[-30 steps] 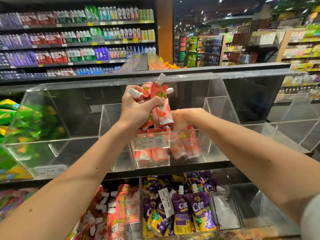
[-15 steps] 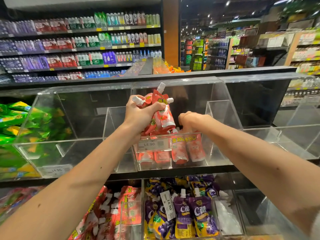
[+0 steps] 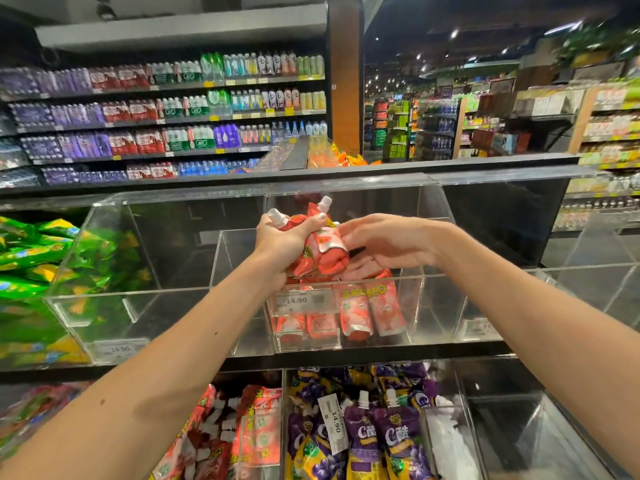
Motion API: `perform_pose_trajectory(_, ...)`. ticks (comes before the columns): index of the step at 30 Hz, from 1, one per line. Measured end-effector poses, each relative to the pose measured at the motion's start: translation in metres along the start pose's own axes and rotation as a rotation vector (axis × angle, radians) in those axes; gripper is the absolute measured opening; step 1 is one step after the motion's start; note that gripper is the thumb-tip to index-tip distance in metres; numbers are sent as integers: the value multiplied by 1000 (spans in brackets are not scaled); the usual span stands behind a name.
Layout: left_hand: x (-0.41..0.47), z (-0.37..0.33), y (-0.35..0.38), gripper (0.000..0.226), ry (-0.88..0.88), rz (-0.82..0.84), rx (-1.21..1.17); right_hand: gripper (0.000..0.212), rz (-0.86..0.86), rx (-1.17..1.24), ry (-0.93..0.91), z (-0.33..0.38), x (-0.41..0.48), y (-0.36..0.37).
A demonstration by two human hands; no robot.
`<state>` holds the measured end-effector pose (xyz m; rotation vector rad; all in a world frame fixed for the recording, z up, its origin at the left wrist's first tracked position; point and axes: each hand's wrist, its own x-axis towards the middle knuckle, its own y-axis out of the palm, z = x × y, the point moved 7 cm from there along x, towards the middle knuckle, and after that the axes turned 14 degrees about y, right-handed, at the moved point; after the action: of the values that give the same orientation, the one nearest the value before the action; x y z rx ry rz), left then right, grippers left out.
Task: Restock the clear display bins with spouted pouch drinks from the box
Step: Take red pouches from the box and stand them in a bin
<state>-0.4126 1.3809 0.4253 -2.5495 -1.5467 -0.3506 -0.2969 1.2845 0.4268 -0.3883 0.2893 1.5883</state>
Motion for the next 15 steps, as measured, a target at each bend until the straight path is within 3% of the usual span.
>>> perform_pose_trajectory(2, -2, 0, 8, 69, -28, 28, -14, 51, -56, 21, -32, 4, 2, -3)
perform_pose_trajectory(5, 2, 0, 8, 53, 0, 24, 57, 44, -215, -29, -22, 6, 5, -12)
perform_pose_trajectory(9, 9, -13, -2, 28, 238, 45, 447, 41, -504, -260, 96, -7, 14, -41)
perform_pose_trajectory(13, 12, -33, 9, 29, 374, 231, 714, 23, -641, -312, 142, -12, 30, -51)
perform_pose_trajectory(15, 16, -37, 12, 30, 399, 291, 821, 29, -668, -363, 140, -7, 41, -51)
